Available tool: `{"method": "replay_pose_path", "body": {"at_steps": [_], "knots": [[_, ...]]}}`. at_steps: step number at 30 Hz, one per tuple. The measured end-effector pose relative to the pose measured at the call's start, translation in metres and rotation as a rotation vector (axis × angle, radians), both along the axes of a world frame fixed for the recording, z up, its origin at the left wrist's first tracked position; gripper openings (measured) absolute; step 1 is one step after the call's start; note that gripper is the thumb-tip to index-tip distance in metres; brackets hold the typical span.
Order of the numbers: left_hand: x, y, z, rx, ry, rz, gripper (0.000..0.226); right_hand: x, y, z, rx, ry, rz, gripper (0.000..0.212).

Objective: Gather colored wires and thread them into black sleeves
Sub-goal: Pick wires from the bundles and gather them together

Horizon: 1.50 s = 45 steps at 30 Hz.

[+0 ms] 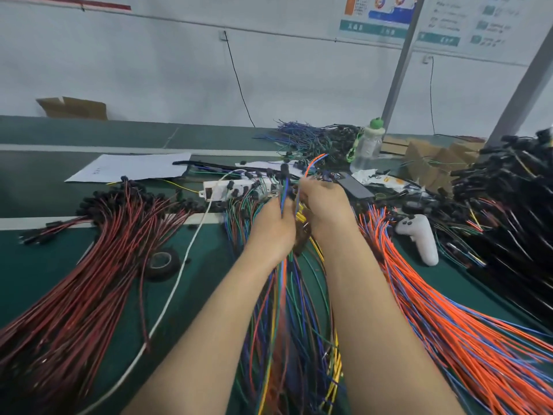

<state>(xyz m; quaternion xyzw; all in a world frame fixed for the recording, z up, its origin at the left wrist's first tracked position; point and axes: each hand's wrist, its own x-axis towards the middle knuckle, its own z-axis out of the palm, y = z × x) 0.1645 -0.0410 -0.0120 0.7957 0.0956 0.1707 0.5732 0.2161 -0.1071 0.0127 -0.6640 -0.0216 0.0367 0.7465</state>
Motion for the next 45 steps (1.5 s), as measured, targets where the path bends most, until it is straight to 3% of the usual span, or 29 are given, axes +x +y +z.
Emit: {"method": "replay_pose_path", "body": {"at_steps": [2, 6, 8, 10, 13, 14, 18, 22, 26, 33, 35, 40, 45], "knots": [[-0.002, 0.003, 0.010, -0.005, -0.046, -0.012, 0.033, -0.001, -0.002, 0.000, -0.007, 0.002, 0.121, 0.024], [-0.008, 0.011, 0.025, -0.216, -0.053, -0.216, 0.035, -0.007, -0.008, 0.005, 0.200, 0.056, 0.302, 0.013], [-0.011, 0.015, 0.029, -0.243, -0.017, -0.304, 0.031, -0.008, -0.013, 0.009, 0.326, 0.105, 0.370, 0.027], [-0.012, 0.016, 0.032, -0.150, 0.043, -0.377, 0.024, -0.011, -0.015, 0.015, 0.303, 0.192, 0.506, 0.055], [-0.014, 0.015, 0.038, -0.073, 0.150, -0.534, 0.007, -0.014, -0.010, 0.018, 0.139, 0.158, 0.473, 0.047], [-0.016, 0.017, 0.038, -0.118, 0.176, -0.601, 0.008, -0.013, -0.008, 0.019, 0.183, 0.122, 0.413, 0.048], [-0.035, 0.045, 0.030, -0.219, 0.291, -0.792, 0.027, 0.009, -0.029, 0.029, 0.897, 0.092, 0.158, 0.041], [-0.040, 0.061, 0.018, -0.182, 0.275, -0.646, 0.029, 0.020, -0.050, 0.029, 1.203, 0.063, 0.178, 0.038], [-0.022, 0.037, 0.021, -0.073, 0.189, -0.577, 0.030, -0.003, -0.019, -0.001, 0.988, 0.100, 0.381, 0.043], [-0.029, 0.060, -0.006, -0.135, 0.385, -0.725, 0.033, 0.013, -0.054, -0.016, 1.008, 0.056, 0.171, 0.046], [-0.023, 0.053, -0.011, -0.110, 0.359, -0.659, 0.030, 0.010, -0.047, -0.023, 1.039, 0.075, 0.206, 0.047], [-0.014, 0.034, -0.015, -0.157, 0.328, -0.656, 0.026, -0.001, -0.020, -0.037, 0.837, 0.174, 0.332, 0.049], [-0.035, 0.055, -0.034, 0.092, 0.484, -0.816, 0.016, 0.017, -0.053, -0.023, 0.878, 0.080, 0.235, 0.050]]}}
